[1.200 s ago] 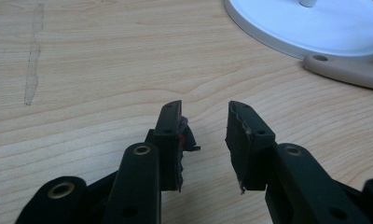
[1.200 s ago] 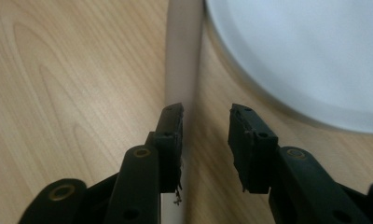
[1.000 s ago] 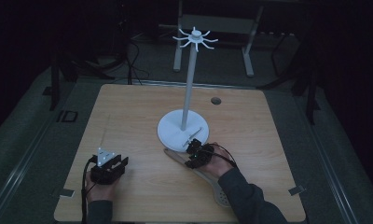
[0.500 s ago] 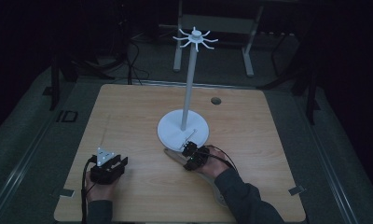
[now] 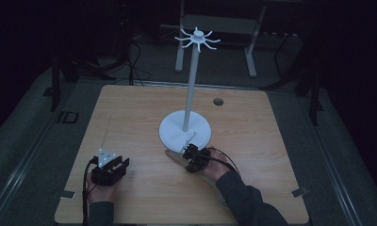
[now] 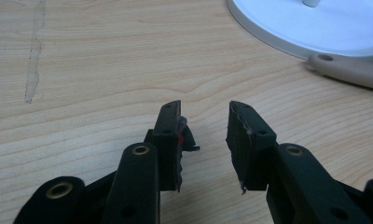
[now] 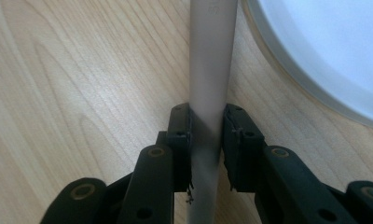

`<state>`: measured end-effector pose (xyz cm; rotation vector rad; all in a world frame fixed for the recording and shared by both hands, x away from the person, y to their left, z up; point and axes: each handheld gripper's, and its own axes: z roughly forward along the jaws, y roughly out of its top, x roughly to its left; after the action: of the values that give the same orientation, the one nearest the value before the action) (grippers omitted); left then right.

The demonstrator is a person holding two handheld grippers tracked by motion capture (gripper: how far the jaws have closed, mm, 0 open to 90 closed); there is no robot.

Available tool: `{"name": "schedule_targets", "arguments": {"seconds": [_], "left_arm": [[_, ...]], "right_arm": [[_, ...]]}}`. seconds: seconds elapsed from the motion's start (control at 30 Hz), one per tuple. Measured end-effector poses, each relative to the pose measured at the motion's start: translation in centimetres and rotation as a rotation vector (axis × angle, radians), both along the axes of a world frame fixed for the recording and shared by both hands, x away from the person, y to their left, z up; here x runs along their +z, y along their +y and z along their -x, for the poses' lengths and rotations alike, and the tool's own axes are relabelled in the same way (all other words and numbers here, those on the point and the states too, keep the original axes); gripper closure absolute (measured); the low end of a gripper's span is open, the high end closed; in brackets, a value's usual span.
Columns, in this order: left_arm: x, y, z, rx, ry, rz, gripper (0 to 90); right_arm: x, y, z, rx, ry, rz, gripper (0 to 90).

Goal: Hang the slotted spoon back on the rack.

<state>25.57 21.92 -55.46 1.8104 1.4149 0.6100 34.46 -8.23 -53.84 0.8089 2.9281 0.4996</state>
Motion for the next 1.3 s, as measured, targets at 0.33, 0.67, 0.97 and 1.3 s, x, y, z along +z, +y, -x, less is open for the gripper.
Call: {"name": "schedule_targets", "arguments": {"seconds": [0.33,0.67,0.97,1.3], "left_arm": [[0.0,0.0,0.0,0.003,-0.002,-0.001,65.7],[0.1,0.1,0.1,0.008,-0.006,-0.001,64.9],[0.0,0.1,0.1,0.012,-0.008,0.001,64.5],[0.0,0.1,0.1,0.011,-0.009,-0.004,64.3]], "right_arm": [[2.0,-1.5,0.1,-0.034,-0.055,-0.107,74.2],[3.9,-3.3,-0.5,-0.121,-0.136,-0.239,74.1],[5.4,-5.1,-0.8,-0.198,-0.23,-0.341,74.1],[6.9,-7.0,-1.0,-0.268,-0.317,-0.429,74.0]]}}
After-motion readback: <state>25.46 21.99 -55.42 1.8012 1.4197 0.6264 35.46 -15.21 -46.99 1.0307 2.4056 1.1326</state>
